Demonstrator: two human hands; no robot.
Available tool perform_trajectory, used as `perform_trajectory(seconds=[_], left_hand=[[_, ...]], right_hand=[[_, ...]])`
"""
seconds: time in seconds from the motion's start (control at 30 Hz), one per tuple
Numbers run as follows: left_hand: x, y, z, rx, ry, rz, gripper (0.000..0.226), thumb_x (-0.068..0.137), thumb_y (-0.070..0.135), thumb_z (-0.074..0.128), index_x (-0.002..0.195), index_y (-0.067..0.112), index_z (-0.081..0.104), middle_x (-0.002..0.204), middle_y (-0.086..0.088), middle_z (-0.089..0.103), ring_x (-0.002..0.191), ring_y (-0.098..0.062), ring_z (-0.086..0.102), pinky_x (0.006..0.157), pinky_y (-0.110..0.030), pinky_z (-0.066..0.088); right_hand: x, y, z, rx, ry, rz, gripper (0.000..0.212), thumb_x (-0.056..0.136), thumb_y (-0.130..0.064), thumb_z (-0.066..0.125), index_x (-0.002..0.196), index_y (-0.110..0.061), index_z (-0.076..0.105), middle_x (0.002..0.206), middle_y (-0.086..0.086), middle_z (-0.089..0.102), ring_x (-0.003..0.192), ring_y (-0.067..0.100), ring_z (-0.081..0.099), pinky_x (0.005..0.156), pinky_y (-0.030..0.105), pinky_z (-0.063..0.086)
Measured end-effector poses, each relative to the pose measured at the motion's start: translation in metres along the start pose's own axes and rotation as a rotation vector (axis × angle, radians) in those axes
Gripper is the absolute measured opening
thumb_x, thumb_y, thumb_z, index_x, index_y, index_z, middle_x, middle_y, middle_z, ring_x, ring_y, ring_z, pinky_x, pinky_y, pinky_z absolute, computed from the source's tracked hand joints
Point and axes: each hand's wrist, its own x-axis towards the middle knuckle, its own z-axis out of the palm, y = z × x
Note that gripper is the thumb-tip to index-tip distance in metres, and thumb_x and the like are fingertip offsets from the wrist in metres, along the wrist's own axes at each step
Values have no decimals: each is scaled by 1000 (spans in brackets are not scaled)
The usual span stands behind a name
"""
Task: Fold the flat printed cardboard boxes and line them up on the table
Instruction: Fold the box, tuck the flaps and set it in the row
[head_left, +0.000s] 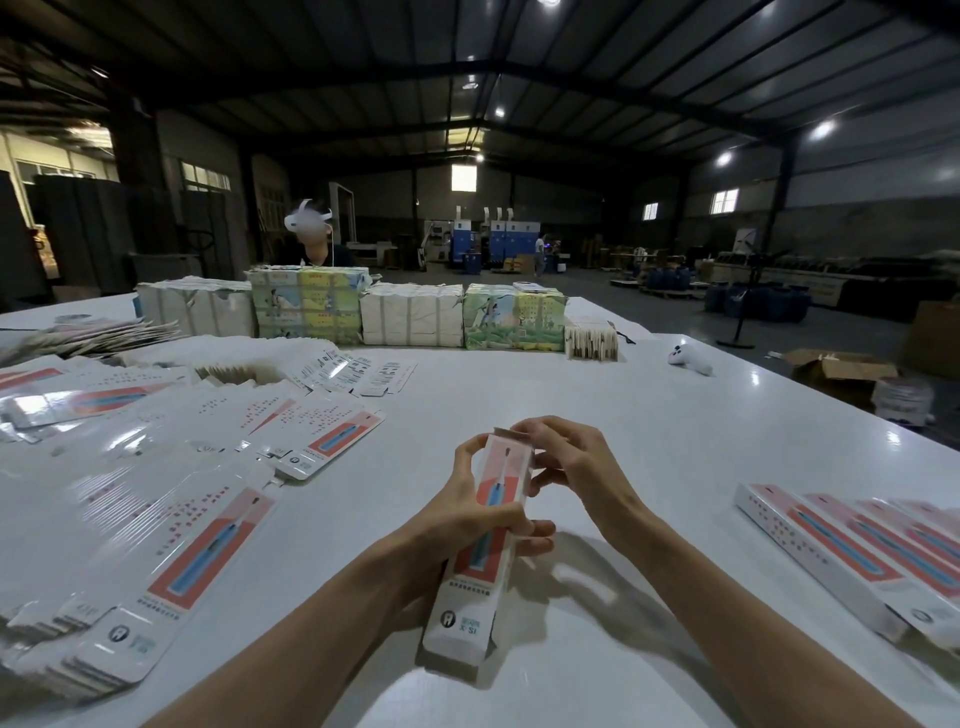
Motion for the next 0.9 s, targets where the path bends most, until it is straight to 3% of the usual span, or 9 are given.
perform_trajectory(seconds=[0.2, 0.37, 0.47, 0.9], left_hand=[[2, 0, 4, 120, 29, 28, 103, 68, 27, 85, 145, 49, 19, 128, -4, 56, 99, -26, 77, 75, -28, 63], [3, -2, 4, 145, 20, 69, 102, 69, 30, 88, 138, 57, 18, 122, 3, 53, 94, -2, 74, 69, -20, 60], [5, -5, 4, 143, 15, 84, 105, 71, 28, 90, 135, 67, 16, 123, 5, 52, 97, 2, 72, 69, -20, 60], [3, -7, 1, 181, -8, 142, 104, 74, 21, 91, 136, 69, 22, 124, 6, 51, 98, -6, 74, 70, -23, 62]], right_hand=[[1, 0, -7, 168, 11, 168, 13, 99, -22, 71, 104, -12, 78, 96, 11, 77, 89, 28, 77, 68, 34, 62], [2, -1, -10, 253, 24, 251, 10, 96, -16, 71, 97, -12, 80, 93, 14, 77, 82, 26, 76, 67, 35, 61], [1, -1, -11, 258, 35, 267, 13, 97, -14, 68, 97, -11, 80, 93, 13, 77, 81, 23, 76, 66, 34, 61], [-3, -5, -8, 222, 85, 297, 17, 99, -9, 65, 99, -8, 82, 96, 13, 79, 86, 29, 79, 64, 33, 62]])
